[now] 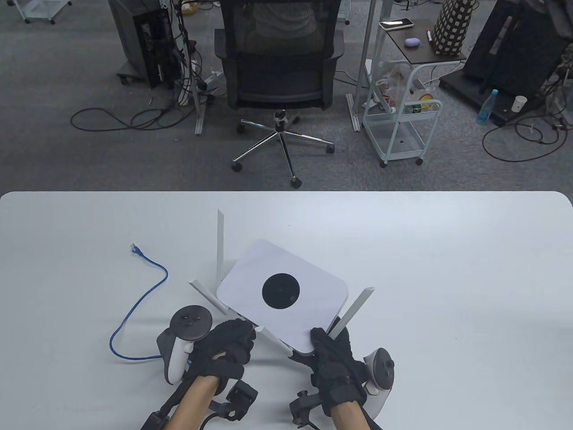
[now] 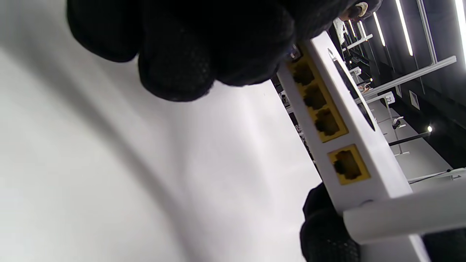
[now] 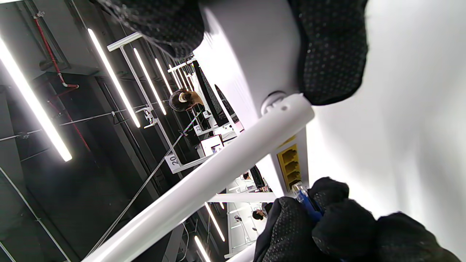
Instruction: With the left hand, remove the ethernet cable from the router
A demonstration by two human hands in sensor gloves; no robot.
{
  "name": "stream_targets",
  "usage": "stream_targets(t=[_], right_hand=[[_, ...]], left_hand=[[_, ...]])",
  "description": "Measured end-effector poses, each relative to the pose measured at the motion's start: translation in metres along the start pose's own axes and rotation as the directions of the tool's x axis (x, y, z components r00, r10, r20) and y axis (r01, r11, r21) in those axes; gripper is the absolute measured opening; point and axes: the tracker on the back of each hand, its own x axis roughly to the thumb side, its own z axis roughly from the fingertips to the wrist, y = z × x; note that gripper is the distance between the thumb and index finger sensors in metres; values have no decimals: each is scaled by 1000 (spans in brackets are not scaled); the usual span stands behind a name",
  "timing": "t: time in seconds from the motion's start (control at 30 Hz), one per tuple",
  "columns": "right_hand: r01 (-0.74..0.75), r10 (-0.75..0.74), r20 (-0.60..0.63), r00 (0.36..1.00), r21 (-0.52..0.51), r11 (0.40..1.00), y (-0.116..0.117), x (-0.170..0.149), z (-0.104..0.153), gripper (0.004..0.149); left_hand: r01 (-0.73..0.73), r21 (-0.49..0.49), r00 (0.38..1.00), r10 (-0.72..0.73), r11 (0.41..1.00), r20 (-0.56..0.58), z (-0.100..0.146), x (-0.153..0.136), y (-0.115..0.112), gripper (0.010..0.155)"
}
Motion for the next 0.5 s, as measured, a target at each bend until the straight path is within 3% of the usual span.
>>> stream_targets(t=[0.1,0.2,0.37,0.5], right_hand=[[3,-3,-1,1000,-6,1000,0,0,0,80],[4,-4,0,1000,-9,1000,-1,0,0,80],[5,-5,-3,1000,-10,1000,-1,0,1,80],[4,-4,-4,1000,-12,1000,-2,0,1,80]], left_hand=[[39,-17,999,-39,999,19,2,-2,0,46],[121,32,991,-123,992,44,5,-4,3,48],[368,164,926,-377,915,28,6,-13,15,50],[451,220,887,-461,865,-6,2,-26,24,50]])
